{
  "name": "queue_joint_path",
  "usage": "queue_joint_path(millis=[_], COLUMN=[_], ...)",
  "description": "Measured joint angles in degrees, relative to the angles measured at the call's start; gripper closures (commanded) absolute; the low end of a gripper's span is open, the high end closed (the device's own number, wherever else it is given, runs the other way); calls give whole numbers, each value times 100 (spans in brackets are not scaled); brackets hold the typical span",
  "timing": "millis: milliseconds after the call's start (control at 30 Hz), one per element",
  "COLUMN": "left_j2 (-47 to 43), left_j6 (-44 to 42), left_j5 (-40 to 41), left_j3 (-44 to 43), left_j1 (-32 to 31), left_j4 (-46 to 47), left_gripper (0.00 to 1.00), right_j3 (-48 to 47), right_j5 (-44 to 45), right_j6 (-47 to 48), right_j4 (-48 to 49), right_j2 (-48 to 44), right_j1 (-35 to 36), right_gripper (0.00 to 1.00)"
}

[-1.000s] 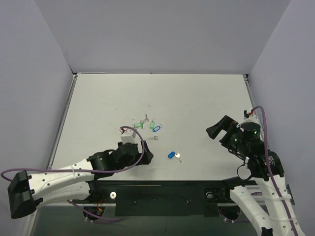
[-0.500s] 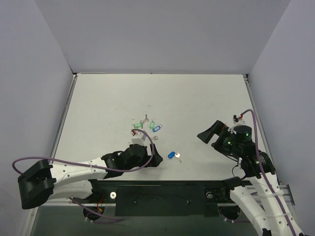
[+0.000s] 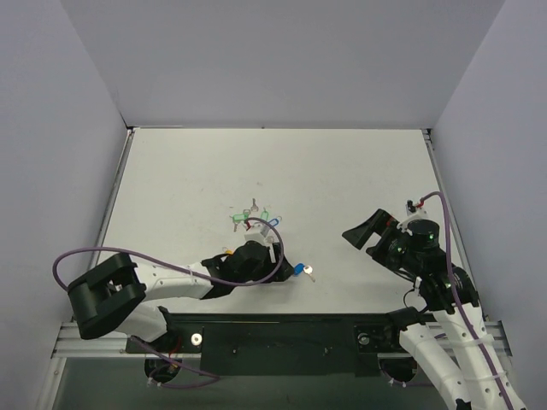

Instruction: Remove the keys from the keyring

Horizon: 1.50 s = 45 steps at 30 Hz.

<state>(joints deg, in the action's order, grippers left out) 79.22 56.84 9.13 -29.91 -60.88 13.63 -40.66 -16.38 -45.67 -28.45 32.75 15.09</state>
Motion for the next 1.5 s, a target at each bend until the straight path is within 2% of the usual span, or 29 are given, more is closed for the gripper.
queue_joint_path(millis=[433, 600, 1000, 1133, 1200, 1333, 1500], left_j2=[1032, 1252, 1700, 1775, 1845, 1987, 2087], left_j6=[103, 129, 195, 223, 229, 225, 208], left_j5=[-542, -667, -859, -881, -935, -1010, -1141], left_j3=[-350, -422, -623, -638, -671, -748, -883], left_j1=[155, 227, 286, 289, 291, 302, 326], left_j4=[592, 822, 1198, 1248, 1263, 1248, 1279], left_gripper=[30, 38, 49, 59, 68, 100, 100], right_j3=[68, 72, 72, 72, 72, 72, 72], right_j5=[0, 0, 0, 0, 0, 0, 0], right_j6=[-42, -42, -42, -42, -42, -39, -37], right_j4=[2, 2, 0, 0, -2, -4, -4], right_j2=[-50, -76, -90, -101, -101, -101, -101], right_j1=[2, 2, 0, 2, 2, 2, 2], right_gripper=[0, 0, 0, 1, 0, 0, 0])
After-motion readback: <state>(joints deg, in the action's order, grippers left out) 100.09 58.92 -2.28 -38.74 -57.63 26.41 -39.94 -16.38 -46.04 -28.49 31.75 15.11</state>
